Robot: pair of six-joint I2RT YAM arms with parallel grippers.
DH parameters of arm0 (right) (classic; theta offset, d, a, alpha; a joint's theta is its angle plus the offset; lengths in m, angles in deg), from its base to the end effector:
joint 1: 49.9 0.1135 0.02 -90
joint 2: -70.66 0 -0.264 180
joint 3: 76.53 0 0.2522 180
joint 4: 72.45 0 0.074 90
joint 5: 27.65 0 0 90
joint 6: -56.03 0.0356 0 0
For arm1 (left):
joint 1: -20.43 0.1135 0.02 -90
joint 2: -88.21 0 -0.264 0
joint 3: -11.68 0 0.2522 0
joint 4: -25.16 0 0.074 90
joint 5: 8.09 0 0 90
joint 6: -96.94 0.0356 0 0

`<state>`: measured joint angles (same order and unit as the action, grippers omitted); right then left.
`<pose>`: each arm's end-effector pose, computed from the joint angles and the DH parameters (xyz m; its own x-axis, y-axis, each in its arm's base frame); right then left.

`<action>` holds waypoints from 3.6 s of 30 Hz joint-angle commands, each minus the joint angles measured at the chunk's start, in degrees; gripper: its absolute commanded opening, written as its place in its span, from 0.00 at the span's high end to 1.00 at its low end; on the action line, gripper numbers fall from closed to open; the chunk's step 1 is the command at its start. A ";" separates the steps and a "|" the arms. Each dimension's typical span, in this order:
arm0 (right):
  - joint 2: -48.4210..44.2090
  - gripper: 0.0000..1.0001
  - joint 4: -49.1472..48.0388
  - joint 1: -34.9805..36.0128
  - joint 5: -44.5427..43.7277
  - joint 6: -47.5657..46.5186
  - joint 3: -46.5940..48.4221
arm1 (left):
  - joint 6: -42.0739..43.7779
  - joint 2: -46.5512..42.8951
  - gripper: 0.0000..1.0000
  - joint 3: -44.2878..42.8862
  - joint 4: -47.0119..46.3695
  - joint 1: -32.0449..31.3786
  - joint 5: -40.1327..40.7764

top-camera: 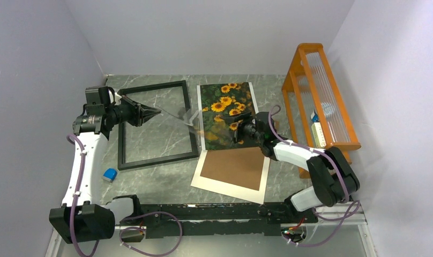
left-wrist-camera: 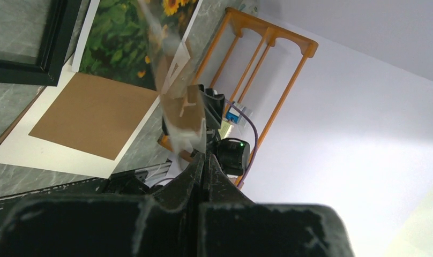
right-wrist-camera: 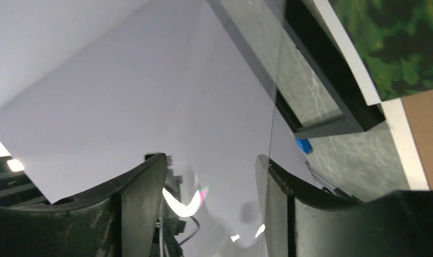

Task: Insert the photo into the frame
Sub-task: Pick up the photo frame item at the center of the board, then adjust the photo frame at the center of the board.

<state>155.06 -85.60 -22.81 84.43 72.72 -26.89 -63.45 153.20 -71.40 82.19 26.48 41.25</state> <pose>0.2618 0.1489 0.1930 -0.6081 0.6860 0.3996 0.5246 -0.0306 0.8508 0.2279 0.0008 0.3676 -0.6092 -0.7832 0.1247 -0.4464 0.2087 -0.8701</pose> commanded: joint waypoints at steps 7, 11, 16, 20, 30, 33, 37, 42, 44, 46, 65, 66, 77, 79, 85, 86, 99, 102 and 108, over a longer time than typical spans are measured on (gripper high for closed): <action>-1.34 0.49 3.16 -2.66 -3.65 -2.55 5.81 | -2.99 -1.04 0.98 1.52 -4.52 0.25 -2.51; -0.76 0.60 2.23 -2.88 -2.76 -2.14 5.29 | -3.19 -1.34 0.98 2.46 -5.12 0.22 -2.71; -0.66 0.83 1.70 -3.77 -1.90 -3.12 5.38 | -2.42 -1.53 0.97 2.81 -5.15 0.20 -2.59; -0.47 1.00 2.91 -4.47 -1.20 -4.59 6.65 | 0.61 -0.89 0.95 1.60 -2.84 0.20 -1.70; -2.84 1.00 12.76 -7.17 -1.27 -17.21 14.80 | 19.86 0.38 0.10 -4.59 14.38 0.47 22.22; -3.05 1.00 17.37 -7.88 -1.74 -23.58 19.42 | 23.97 2.11 0.06 -6.52 15.82 0.73 28.45; -2.98 1.00 22.40 -8.51 -2.84 -33.05 26.02 | 29.02 5.86 0.06 -7.85 14.52 1.26 34.74; -1.98 1.00 28.95 -9.10 -2.28 -46.40 35.38 | 36.26 17.39 0.06 -12.29 10.71 4.36 36.23; -1.88 1.00 31.02 -9.07 -2.23 -51.25 38.27 | 38.48 23.67 0.06 -14.84 9.65 5.85 37.88; -1.87 1.00 34.07 -9.30 -2.66 -55.32 41.27 | 40.19 30.57 0.06 -17.72 8.36 7.66 38.95; 0.62 1.00 48.31 -9.39 -1.14 -80.57 60.81 | 57.54 62.60 0.20 -37.35 -1.01 12.88 35.24; 1.12 1.00 48.72 -9.41 -0.71 -81.03 61.45 | 57.64 63.15 0.22 -37.56 -1.33 12.90 34.27; 3.67 1.00 49.67 -9.42 2.17 -81.93 64.30 | 59.70 68.07 0.46 -39.19 -4.74 12.59 19.48; 3.60 1.00 49.25 -9.37 2.18 -81.57 64.08 | 59.38 68.06 0.46 -38.72 -5.90 12.07 17.50; 3.32 1.00 48.11 -9.36 3.15 -80.15 63.51 | 58.25 69.43 0.47 -39.47 -6.55 9.73 14.17; 3.24 1.00 47.80 -9.41 3.36 -79.70 63.38 | 57.88 69.58 0.48 -39.49 -6.46 9.21 13.61; 1.95 1.00 42.93 -9.41 5.79 -74.08 61.02 | 47.44 62.90 0.50 -27.61 -10.44 7.80 11.50; 2.01 1.00 40.63 -9.12 6.73 -71.39 60.37 | 46.42 61.44 0.49 -28.16 -8.63 7.76 13.95; 4.03 1.00 36.88 -6.21 5.54 -66.50 60.58 | 45.70 57.68 0.26 -30.91 -4.09 8.42 20.54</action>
<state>159.19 -41.45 -31.18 89.74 1.79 33.04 -16.56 215.80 -100.78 71.85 35.07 57.27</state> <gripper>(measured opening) 0.010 0.672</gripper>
